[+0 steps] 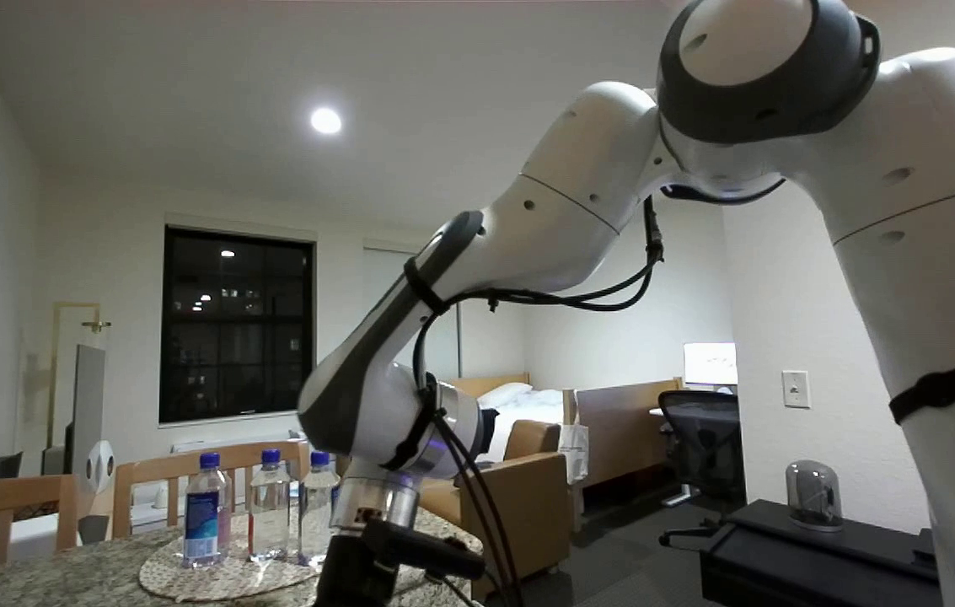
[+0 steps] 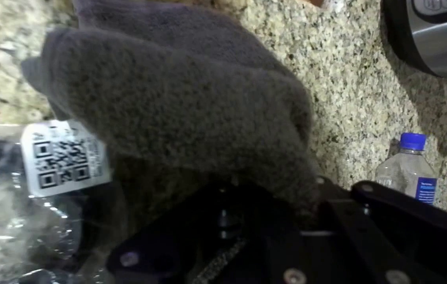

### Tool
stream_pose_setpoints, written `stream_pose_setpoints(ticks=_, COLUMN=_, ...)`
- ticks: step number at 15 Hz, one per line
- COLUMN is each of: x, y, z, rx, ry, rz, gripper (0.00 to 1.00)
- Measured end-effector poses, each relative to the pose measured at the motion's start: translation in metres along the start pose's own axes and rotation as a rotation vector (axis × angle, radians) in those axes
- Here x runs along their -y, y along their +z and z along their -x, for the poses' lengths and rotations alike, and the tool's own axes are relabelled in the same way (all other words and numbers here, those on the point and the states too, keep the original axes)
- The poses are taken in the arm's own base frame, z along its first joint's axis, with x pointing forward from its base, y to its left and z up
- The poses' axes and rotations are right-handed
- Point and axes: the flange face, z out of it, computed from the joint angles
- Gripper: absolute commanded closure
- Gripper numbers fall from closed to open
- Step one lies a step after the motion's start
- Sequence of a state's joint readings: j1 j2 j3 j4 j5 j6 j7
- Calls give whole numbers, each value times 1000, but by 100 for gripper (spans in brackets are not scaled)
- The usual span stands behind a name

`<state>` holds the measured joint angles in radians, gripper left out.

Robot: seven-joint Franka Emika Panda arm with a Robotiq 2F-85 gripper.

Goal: Pick up the grey towel on the countertop and move it slightly to the left.

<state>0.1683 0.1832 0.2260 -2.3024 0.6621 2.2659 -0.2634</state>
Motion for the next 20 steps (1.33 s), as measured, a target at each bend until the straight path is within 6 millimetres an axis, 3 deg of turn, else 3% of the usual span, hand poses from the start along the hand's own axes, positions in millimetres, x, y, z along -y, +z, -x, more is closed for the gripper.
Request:
stream_pose_setpoints(ticks=4, x=70, y=33, z=6, rx=-157, ry=17, rz=67, gripper=91)
stream_pose_setpoints(ticks=8, x=110, y=64, z=16, rx=-357, ry=60, rz=128, gripper=91)
stream_pose_setpoints(ticks=11, x=109, y=93, z=19, rx=-419, ry=104, rz=197, gripper=91)
stream_pose_setpoints(ticks=15, x=85, y=118, z=11, rx=-430, ry=180, rz=295, gripper=91)
stream_pose_setpoints(ticks=16, x=81, y=121, z=9, rx=-430, ry=197, rz=309, gripper=63)
stream_pose_setpoints(ticks=17, x=78, y=124, z=6, rx=-425, ry=211, rz=320, gripper=62)
stream_pose_setpoints(ticks=20, x=77, y=128, z=0, rx=-396, ry=233, rz=357, gripper=45)
